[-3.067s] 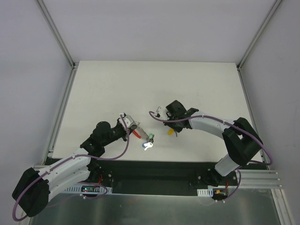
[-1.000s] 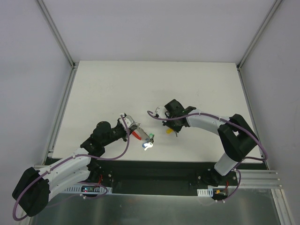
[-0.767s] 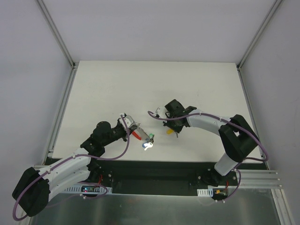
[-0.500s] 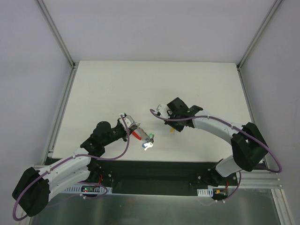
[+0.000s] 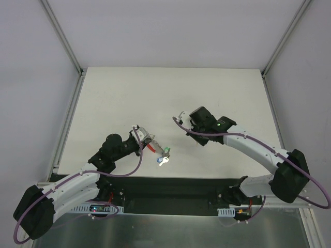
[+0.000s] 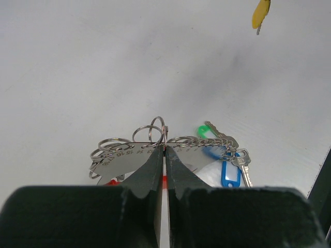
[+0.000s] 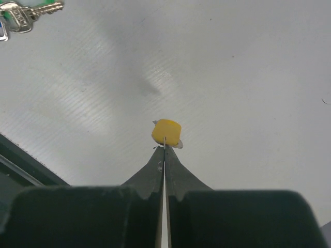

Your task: Put the keys on the keyring

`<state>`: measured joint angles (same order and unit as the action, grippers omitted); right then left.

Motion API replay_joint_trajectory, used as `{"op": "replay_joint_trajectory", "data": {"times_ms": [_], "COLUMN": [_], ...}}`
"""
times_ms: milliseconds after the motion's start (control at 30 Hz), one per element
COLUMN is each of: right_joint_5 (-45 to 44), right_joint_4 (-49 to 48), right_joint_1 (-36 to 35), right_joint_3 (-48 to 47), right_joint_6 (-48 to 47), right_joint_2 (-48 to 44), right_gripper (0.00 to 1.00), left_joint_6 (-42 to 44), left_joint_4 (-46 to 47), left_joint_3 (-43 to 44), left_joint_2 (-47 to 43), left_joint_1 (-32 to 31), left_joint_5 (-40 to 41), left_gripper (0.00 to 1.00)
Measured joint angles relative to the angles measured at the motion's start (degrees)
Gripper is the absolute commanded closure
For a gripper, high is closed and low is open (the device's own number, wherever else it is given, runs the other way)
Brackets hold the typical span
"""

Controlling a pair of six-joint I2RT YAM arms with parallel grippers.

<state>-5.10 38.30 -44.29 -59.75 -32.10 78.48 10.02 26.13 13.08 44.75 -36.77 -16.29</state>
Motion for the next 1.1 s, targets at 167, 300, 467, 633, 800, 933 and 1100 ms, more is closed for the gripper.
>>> {"op": "replay_joint_trajectory", "data": {"times_ms": [167, 300, 467, 633, 800, 933, 1100], "right_joint_5": [3.6, 8.8, 14.0, 18.2, 20.7, 21.7, 23.6], "right_joint_4": [-2.3, -6.4, -10.8, -15.4, -18.8, -19.7, -19.6], "right_joint_1": [-0.3, -0.6, -0.9, -1.9, -2.4, -2.8, -3.8], "right_joint_3": [4.2, 7.9, 9.9, 9.9, 9.9, 9.9, 9.9], "right_joint_6": [0.1, -0.4, -1.5, -2.2, -2.2, -2.2, -1.8], "right_joint_2": [-8.0, -13.4, -16.2, -16.8, -16.7, -15.9, -15.8], "right_gripper": [0.99, 0.99, 0.99, 0.99, 0.99, 0.99, 0.99], "left_joint_6": [0.1, 1.3, 3.3, 5.2, 7.1, 8.8, 10.7], "left_joint_4": [0.0, 0.1, -0.1, -0.9, -2.3, -3.4, -4.8], "left_joint_3": [0.0, 0.1, 1.9, 4.5, 8.1, 10.2, 11.4], "left_joint_2": [0.0, 0.6, 3.7, 7.1, 11.0, 12.4, 13.0], "left_joint_1": [0.0, 0.0, 0.0, 0.0, 0.0, 0.0, 0.0], "left_joint_5": [-3.1, -8.8, -15.9, -20.7, -23.1, -24.1, -25.7], "left_gripper": [1.00, 1.00, 1.00, 1.00, 1.00, 1.00, 1.00]}}
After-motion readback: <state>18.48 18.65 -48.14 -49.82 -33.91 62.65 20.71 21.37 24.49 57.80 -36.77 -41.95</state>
